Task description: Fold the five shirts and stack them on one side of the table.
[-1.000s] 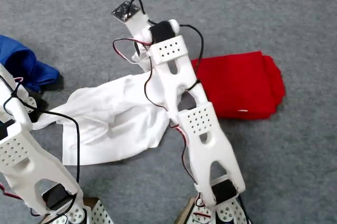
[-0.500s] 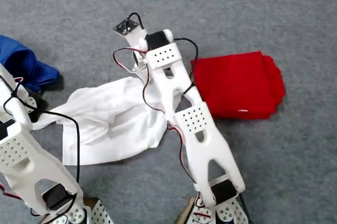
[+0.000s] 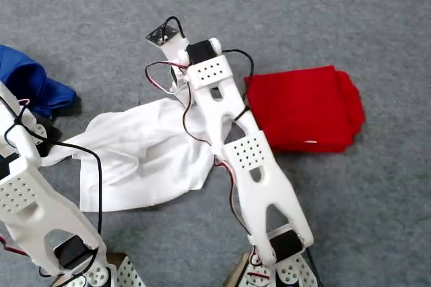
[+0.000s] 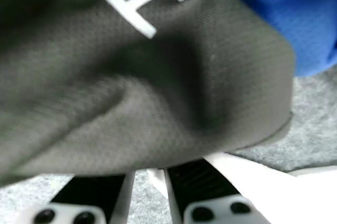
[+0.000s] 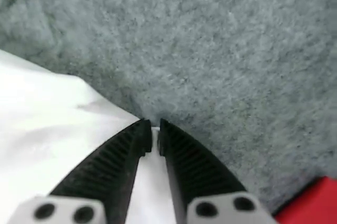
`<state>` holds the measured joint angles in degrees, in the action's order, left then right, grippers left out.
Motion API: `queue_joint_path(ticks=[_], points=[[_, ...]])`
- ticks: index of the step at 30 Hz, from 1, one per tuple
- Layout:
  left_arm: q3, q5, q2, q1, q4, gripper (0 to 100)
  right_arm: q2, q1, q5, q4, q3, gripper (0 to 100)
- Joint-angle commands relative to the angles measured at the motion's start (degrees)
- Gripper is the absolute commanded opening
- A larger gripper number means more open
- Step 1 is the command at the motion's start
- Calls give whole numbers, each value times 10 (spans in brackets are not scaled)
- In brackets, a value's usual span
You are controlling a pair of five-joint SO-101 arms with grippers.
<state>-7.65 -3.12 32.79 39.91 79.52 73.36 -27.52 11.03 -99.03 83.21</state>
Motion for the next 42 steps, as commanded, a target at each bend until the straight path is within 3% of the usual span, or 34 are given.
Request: queue_joint_path(ticks=[1, 23, 34, 42], points=[[-7, -4, -5, -11, -36, 19, -4, 24, -16, 7, 39, 24], [-7, -4, -5, -11, -36, 19, -79, 51, -16, -31, 117, 2], [-7, -4, -5, -11, -36, 19, -196, 3, 10, -33, -42, 9], [-7, -4, -5, -11, -36, 19, -213, 5, 48, -32, -122, 207]])
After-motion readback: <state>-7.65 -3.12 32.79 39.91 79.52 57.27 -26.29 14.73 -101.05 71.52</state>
